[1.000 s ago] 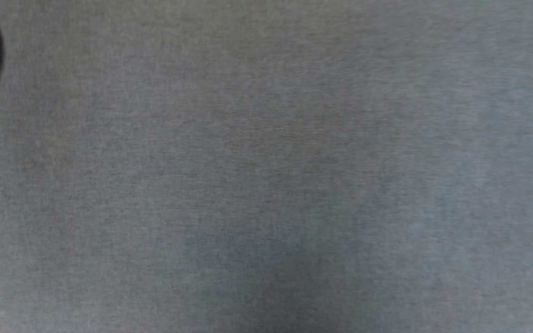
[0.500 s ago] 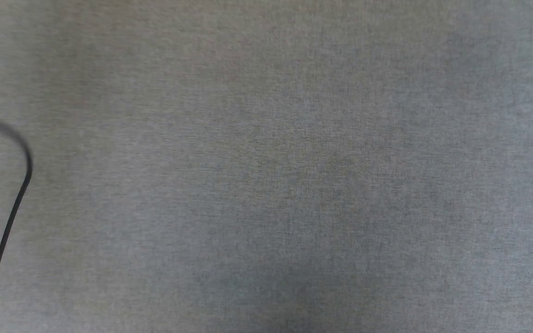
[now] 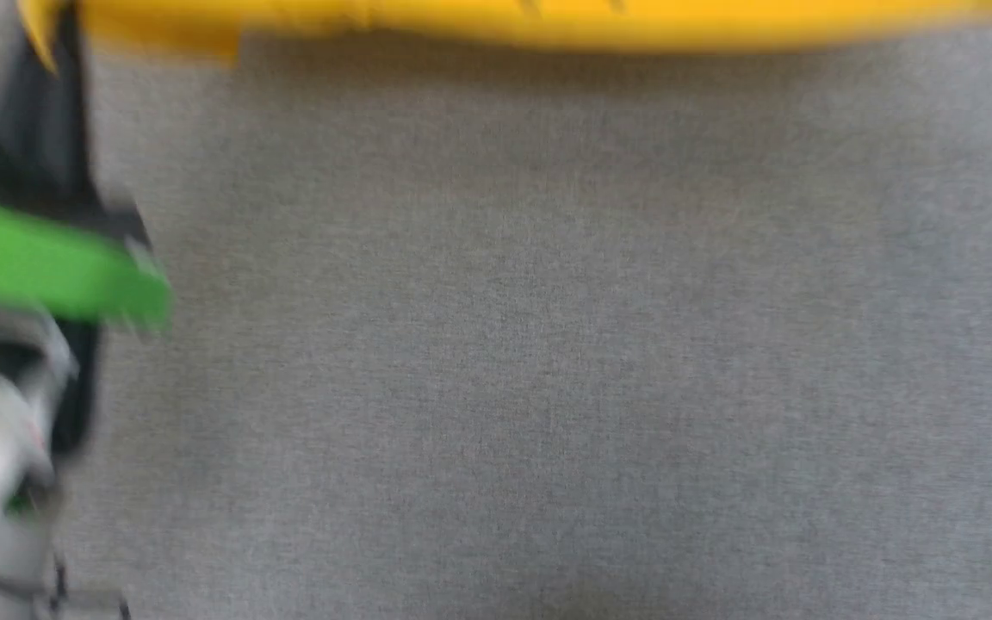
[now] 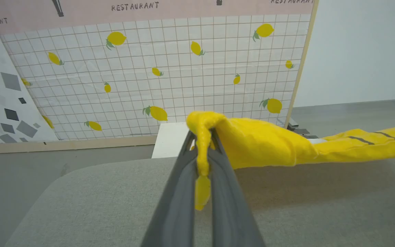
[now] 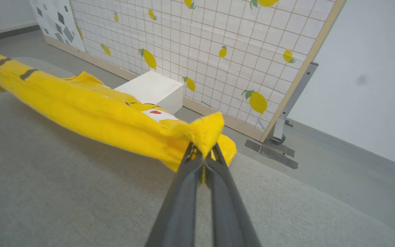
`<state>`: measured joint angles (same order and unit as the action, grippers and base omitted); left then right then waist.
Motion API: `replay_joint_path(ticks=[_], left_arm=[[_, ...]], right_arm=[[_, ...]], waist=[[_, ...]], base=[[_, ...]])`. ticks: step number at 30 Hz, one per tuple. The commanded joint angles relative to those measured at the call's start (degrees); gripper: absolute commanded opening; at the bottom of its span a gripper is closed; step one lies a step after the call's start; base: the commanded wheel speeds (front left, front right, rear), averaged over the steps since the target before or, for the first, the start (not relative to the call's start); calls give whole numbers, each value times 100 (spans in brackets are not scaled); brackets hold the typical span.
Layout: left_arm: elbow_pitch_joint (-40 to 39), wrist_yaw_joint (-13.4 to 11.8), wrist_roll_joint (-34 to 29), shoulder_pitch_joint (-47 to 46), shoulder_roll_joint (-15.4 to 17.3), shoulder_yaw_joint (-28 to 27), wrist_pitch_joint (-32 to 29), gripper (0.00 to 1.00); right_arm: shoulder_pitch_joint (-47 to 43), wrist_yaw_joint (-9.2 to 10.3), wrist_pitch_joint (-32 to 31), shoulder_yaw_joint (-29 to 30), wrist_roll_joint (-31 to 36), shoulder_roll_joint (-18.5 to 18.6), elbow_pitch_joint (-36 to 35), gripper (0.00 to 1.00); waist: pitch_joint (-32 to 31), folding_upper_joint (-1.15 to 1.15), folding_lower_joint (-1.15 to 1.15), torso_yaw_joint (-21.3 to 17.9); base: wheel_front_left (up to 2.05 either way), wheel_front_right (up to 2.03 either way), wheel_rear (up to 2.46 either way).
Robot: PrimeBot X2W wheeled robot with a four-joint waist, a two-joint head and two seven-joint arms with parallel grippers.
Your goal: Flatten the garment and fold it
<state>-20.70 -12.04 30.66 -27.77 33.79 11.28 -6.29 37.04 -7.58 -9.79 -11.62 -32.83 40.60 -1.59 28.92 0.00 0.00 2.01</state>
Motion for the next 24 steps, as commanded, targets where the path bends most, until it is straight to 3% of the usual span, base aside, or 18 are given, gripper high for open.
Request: replay_joint_path(ticks=[1, 10, 18, 24], left_arm=[[-96, -89, 3, 413, 31, 28, 5, 0], [-136, -413, 196, 2713, -91, 598, -268, 0], [184, -291, 565, 3669, 3, 1272, -1109, 0], [329, -103, 897, 4101, 128, 1652, -1694, 0]], right_arm=[[-337, 9, -28, 132, -2, -110, -129, 0], [-2500, 9, -107, 983, 162, -771, -571, 0], [-4036, 9, -89, 1342, 449, -1261, -499, 0], [-4877, 9, -224, 1422, 588, -1392, -329, 0]], waist=[[-462, 0, 0, -16], [-1062, 0, 0, -6], [-1466, 0, 0, 33], [-1691, 0, 0, 68]], base=[[0, 0, 0], [0, 0, 0], [0, 0, 0], [0, 0, 0]])
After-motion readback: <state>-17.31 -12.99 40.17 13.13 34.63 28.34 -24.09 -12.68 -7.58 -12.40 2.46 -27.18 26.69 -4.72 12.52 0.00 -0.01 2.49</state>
